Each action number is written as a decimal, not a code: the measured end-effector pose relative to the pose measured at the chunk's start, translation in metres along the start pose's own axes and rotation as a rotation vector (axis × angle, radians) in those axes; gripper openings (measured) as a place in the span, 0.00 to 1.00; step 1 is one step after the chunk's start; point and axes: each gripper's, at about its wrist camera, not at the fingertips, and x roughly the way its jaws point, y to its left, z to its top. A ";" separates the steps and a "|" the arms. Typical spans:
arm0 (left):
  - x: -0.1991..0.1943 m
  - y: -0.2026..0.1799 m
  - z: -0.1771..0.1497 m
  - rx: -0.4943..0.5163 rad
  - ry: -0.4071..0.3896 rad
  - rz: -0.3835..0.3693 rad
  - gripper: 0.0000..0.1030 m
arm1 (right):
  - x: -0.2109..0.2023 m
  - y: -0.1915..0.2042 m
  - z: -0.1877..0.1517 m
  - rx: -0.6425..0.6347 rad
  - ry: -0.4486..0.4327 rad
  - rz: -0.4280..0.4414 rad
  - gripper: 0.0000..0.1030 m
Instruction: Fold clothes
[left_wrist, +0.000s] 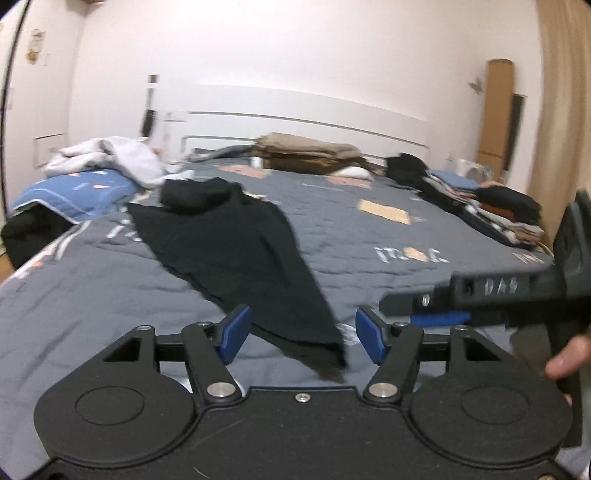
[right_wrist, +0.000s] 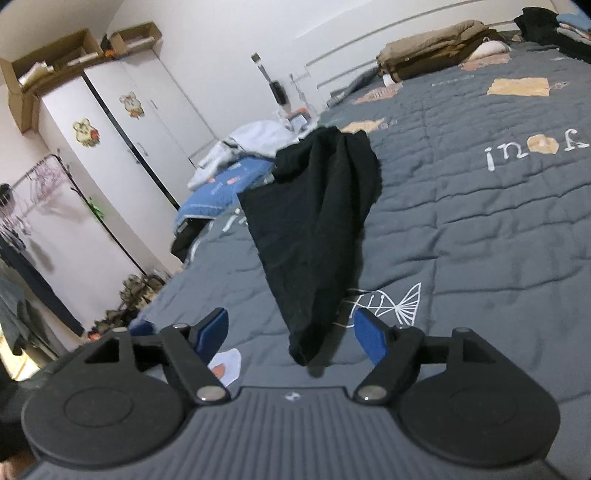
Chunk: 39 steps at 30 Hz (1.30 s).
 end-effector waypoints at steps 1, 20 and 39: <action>-0.002 0.004 0.002 -0.017 -0.009 0.008 0.64 | 0.007 0.000 -0.001 -0.003 0.008 -0.004 0.74; -0.013 0.044 0.008 -0.215 -0.015 0.048 0.84 | 0.119 -0.002 -0.004 0.049 0.062 -0.100 0.65; -0.013 0.039 0.009 -0.206 0.012 0.033 0.84 | -0.021 -0.024 0.006 0.127 -0.078 -0.077 0.07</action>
